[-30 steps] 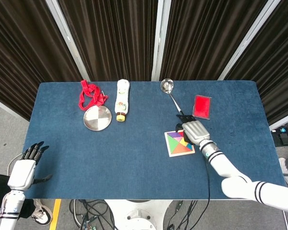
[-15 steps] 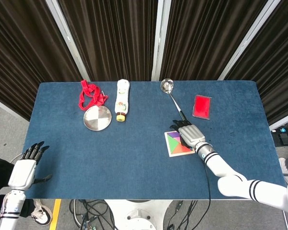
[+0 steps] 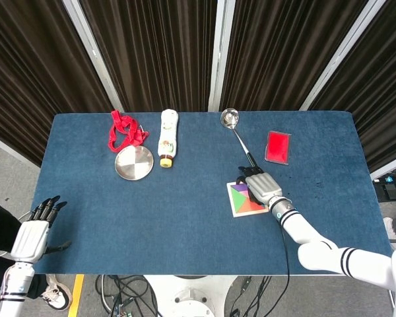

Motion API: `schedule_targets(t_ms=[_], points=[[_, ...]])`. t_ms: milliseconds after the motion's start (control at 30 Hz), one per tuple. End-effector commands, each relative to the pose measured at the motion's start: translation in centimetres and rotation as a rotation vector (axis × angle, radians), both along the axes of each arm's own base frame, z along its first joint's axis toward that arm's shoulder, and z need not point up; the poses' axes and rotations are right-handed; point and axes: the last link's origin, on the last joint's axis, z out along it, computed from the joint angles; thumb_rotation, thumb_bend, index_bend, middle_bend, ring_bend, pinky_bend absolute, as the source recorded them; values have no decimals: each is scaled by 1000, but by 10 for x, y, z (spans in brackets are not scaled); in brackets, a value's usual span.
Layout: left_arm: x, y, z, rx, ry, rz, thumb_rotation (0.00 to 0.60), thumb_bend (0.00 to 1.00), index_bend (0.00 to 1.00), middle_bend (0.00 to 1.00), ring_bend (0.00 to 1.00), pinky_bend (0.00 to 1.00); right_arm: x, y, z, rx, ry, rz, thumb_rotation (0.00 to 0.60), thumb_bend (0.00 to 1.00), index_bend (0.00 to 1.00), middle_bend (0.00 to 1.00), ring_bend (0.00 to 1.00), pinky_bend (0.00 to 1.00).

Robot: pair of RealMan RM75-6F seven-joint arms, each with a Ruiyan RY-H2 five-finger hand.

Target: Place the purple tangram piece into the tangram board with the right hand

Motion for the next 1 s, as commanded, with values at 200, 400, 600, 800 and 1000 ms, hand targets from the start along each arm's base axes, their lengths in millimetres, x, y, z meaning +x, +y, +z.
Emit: schedule_targets(t_ms=[200,400,600,800,1000], points=[[1,0,1,2,1,-5,600,31,142,45,0,140,1,-1,4,-23,-15,3,600,957,306,0,0,0],[2,1,1,1,3,-8,600,31,143,45,0,141,2,-1,15,-53,-40,5,600,952,250,0,0,0],[9,1,6,22,11,-26,600,31,143,45,0,140,-3,19,58,-155,-84,51,600,904,153,0,0,0],[16,2,13,42,27,-43,600,31,143,45,0,140,-49,94,114,-360,4,114,600,505,13,0,0,0],[18,1,18,48,49,-44,600,31,142,45,0,140,-102,168,125,-512,16,38,600,283,0,0,0,0]])
